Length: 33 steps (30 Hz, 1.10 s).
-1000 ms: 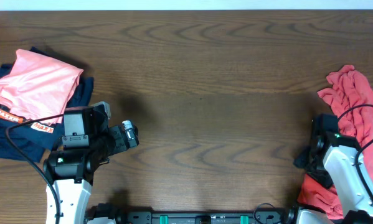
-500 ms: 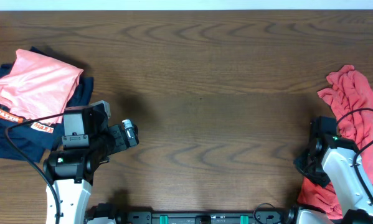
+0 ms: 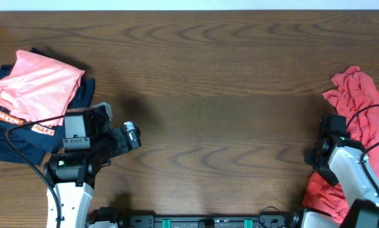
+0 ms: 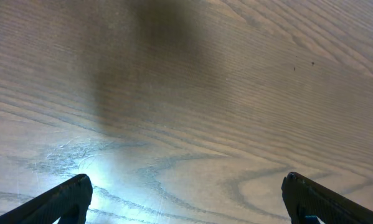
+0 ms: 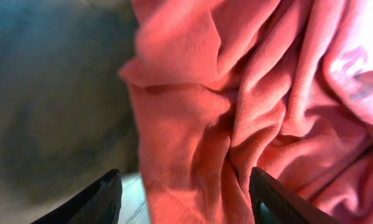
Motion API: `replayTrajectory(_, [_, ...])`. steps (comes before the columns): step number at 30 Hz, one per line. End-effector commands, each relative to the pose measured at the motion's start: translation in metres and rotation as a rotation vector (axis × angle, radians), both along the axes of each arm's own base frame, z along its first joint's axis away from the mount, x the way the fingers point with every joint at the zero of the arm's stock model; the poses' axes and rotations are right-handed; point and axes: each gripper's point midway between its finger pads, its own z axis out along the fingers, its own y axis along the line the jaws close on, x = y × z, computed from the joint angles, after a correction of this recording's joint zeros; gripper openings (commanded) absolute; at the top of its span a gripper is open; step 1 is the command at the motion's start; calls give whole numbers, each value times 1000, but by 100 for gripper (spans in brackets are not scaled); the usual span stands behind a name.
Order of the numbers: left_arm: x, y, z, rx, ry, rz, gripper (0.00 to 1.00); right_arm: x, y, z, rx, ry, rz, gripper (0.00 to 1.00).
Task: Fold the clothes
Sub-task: 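Reach the right gripper to the crumpled coral t-shirt and grasp it, then drag the coral t-shirt with the right gripper toward table center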
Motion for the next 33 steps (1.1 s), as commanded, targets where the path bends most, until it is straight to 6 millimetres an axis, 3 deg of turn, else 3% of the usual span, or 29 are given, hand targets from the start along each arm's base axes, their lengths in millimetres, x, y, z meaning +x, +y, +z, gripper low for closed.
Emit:
replayTrajectory(1, [4,-1,8,-12,-20,3,98,-12,-5,-10,-17,49,-27,63])
replayTrajectory(2, [4,-1,8,-12,-20,3,98,-12,-5,-12,-16,55,-28,59])
replayTrajectory(3, [4,-1,8,-12,-20,3,98,-12,-5,-13,-15,59,-28,48])
replayTrajectory(5, [4,-1,8,-12,-20,3,98,-11,-5,-14,-13,59,-28,12])
replayTrajectory(6, [4,-1,8,-12,-21,3,98,-11,-4,-15,-9,58,-26,1])
replayTrajectory(11, [8,-1,10,-11,-40,3,98,20,27,-25,194,-24,198,1])
replayTrajectory(14, [13,0,14,-10,-66,3,98,57,64,-23,361,-166,391,1])
replayTrajectory(17, [18,0,17,-9,-89,2,98,101,103,-5,476,-348,550,1])
replayTrajectory(21, [28,0,23,-6,-136,2,98,174,163,55,579,-686,780,1])
replayTrajectory(23, [36,1,26,-5,-163,2,98,202,193,93,591,-838,888,1])
replayTrajectory(25, [41,1,27,-4,-178,2,98,217,223,125,585,-938,994,1])
replayTrajectory(26, [43,1,27,-5,-180,2,98,220,234,133,582,-954,1024,2])
replayTrajectory(27, [45,1,26,-5,-180,2,98,220,244,138,576,-956,1048,9])
replayTrajectory(29, [46,1,24,-5,-172,2,98,217,254,134,543,-921,1085,43])
replayTrajectory(31, [47,1,21,-6,-163,2,98,211,249,119,485,-842,1071,57])
replayTrajectory(32, [48,1,20,-6,-159,2,98,208,240,109,445,-795,1053,70])
replayTrajectory(33, [48,1,19,-7,-157,2,98,205,226,100,388,-740,1024,75])
